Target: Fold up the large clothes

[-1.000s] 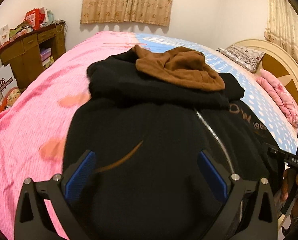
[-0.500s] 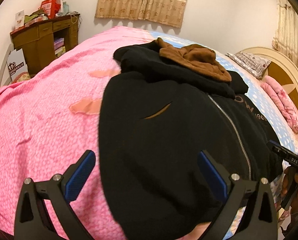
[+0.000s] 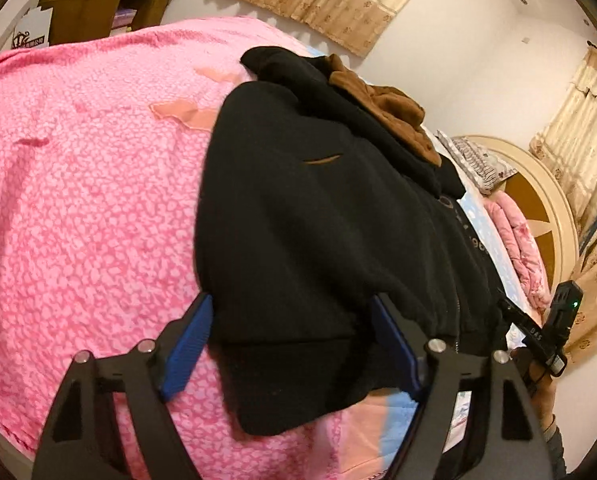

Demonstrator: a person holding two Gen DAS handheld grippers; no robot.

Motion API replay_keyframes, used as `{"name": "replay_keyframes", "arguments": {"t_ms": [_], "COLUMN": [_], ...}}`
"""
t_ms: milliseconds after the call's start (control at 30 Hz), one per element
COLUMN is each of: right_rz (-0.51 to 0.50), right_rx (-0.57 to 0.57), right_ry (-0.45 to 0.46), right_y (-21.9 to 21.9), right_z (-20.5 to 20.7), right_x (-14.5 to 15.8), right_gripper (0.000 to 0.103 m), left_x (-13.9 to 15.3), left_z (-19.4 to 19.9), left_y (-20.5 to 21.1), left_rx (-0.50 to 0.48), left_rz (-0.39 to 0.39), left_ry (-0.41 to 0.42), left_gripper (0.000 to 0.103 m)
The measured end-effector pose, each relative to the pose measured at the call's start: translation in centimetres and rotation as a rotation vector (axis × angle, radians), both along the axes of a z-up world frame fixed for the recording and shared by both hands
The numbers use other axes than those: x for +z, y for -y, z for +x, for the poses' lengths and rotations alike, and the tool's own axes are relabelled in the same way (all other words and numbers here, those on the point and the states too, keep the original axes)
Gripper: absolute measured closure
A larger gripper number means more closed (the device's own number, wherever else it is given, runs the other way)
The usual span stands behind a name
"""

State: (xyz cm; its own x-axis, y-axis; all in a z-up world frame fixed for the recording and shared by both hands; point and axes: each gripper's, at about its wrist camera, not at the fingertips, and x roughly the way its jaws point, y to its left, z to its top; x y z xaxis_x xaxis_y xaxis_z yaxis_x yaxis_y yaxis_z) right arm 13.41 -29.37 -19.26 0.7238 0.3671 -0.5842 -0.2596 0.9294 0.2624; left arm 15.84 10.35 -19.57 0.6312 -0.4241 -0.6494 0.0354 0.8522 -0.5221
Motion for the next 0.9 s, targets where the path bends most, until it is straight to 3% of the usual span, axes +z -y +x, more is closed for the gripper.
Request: {"name": "replay_keyframes", "arguments": {"t_ms": [100, 267, 333, 433, 600, 633, 667, 800, 900], "right_rz": [0.054, 0.118, 0.09, 0.112, 0.223, 0.239, 0.252, 0.231, 0.316], "right_rx": [-0.025, -0.127, -0.169, -0.222, -0.178, -0.162, -0.142, -0.105, -0.065], "right_ry": [0.013, -0.007, -0.019, -0.051, -0.143, -0.16, -0.17, -0.173, -0.193], "right_y": [1.5, 5.8, 7.1, 9.3, 10.3, 10.0, 9.7, 8.4, 8.7], "right_z": [-1.0, -2.4, -2.6, -2.7, -1.9, -1.8, -1.9, -2.3, -2.6], "right_x": [0.7, 1.2, 1.3, 1.2, 0.0, -0.4, -0.6, -0.7, -1.0], "right_gripper": [0.035, 0.035, 0.035, 0.035, 0.035, 0.035, 0.035, 0.035, 0.035], "left_x": [0.0, 0.2, 0.6, 0.6, 0.5, 0.3, 0.2, -0.1, -0.3], "left_z": [0.0, -0.3, -0.4, -0.3, 0.2, 0.3, 0.2, 0.1, 0.0], "left_y": [-0.6, -0.8, -0.8, -0.9, -1.0, -1.0, -1.2, -1.4, -1.8], "left_rx": [0.007, 0.008, 0.008, 0.013, 0.04, 0.048, 0.054, 0.043, 0.011], "left_rz": [-0.039, -0.028, -0.025, -0.005, 0.013, 0.016, 0.009, -0.024, -0.133], "left_ry": [-0.001, 0.024, 0.035, 0.026, 0.01, -0.002, -0.004, 0.011, 0.015], "left_gripper": [0.028, 0.058, 0.061, 0.06, 0.042, 0.034, 0.03, 0.028, 0.03]}}
